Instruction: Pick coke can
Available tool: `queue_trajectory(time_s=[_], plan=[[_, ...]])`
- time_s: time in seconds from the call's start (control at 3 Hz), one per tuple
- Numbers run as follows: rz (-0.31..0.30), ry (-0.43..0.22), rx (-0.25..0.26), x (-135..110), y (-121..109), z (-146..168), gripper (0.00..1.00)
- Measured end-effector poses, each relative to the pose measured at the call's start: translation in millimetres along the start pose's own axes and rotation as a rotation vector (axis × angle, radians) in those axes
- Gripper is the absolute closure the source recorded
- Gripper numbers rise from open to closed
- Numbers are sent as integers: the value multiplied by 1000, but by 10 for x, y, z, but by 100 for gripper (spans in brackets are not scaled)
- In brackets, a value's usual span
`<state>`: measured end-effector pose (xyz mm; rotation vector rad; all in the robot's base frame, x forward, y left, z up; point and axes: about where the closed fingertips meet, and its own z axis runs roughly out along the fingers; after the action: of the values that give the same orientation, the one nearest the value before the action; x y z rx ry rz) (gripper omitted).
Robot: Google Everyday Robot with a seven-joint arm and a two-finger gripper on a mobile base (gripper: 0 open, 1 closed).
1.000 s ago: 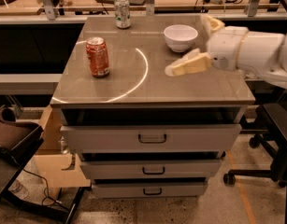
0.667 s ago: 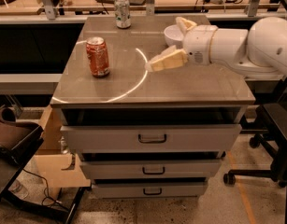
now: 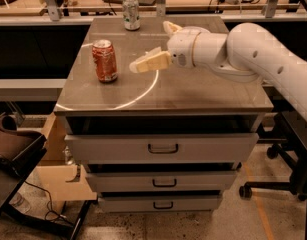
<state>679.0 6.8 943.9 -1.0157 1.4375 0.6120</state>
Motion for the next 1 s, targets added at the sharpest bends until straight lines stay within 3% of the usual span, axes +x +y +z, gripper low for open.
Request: queue_trajectory(time_s=[1.0], plan=[[120, -43, -77, 143, 159, 798, 0]])
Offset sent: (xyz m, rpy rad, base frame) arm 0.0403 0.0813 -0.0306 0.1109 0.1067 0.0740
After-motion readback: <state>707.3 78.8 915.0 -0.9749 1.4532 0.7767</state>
